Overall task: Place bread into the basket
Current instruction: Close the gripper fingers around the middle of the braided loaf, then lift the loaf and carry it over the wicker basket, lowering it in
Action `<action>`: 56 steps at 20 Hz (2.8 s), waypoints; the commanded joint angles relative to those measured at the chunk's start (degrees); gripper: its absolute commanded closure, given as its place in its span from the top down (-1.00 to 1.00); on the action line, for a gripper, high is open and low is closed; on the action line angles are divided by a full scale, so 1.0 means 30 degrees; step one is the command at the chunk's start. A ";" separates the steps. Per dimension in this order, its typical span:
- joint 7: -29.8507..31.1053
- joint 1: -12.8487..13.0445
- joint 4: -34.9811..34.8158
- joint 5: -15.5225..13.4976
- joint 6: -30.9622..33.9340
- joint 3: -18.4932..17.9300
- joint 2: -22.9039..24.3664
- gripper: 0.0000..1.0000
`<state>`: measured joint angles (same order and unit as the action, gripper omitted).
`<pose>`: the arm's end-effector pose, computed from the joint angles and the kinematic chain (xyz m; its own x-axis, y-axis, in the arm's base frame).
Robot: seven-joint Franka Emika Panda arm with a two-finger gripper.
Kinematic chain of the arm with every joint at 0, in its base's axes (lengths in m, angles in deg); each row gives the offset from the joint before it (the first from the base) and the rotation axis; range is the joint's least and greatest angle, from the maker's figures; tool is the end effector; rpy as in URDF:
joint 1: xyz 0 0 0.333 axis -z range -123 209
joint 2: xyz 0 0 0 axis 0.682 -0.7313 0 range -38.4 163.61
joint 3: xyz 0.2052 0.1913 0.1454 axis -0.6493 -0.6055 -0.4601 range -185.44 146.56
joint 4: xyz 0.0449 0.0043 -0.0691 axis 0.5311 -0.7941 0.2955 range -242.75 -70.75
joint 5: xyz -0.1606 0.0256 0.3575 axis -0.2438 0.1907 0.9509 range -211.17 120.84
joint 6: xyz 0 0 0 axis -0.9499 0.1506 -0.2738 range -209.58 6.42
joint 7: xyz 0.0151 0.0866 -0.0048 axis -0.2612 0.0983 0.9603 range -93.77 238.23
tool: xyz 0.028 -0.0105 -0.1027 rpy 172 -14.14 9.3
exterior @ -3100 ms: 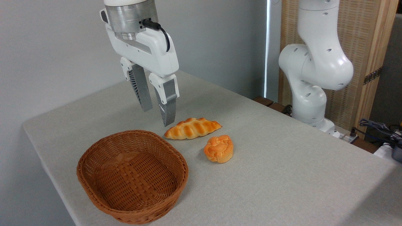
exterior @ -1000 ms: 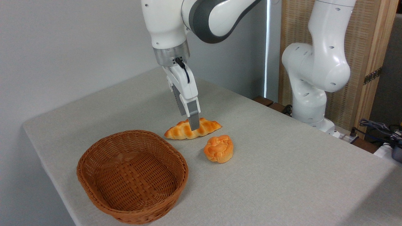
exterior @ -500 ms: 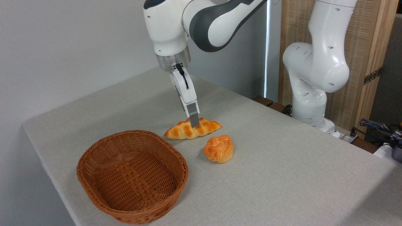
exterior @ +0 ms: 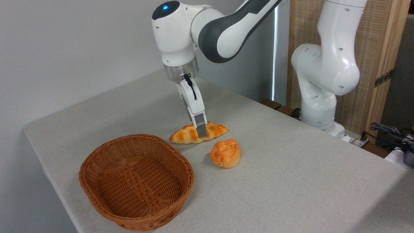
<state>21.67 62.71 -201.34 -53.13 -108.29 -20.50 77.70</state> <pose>0.4230 -0.1518 0.4276 0.4137 -0.9099 0.0304 -0.9006 -0.4041 0.1602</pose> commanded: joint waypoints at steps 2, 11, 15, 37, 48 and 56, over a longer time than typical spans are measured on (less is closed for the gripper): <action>-0.0403 0.0111 -0.0283 -0.0422 -0.0445 -0.0173 -0.0255 1.00; -0.0403 0.0111 -0.0312 -0.0539 -0.0475 -0.0173 -0.0666 1.00; -0.0374 0.0111 -0.0283 -0.0598 -0.0445 -0.0173 -0.0696 0.44; -0.0139 0.0404 0.0126 -0.0598 0.0081 -0.0202 -0.0550 -0.36; -0.0140 0.0404 0.3784 -0.0657 0.4271 -0.1111 -0.0579 -0.26; -0.0023 -0.0151 0.8266 -0.2297 0.4272 -0.2136 -0.3298 -0.26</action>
<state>21.77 63.07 -182.74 -58.32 -96.80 -25.81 73.26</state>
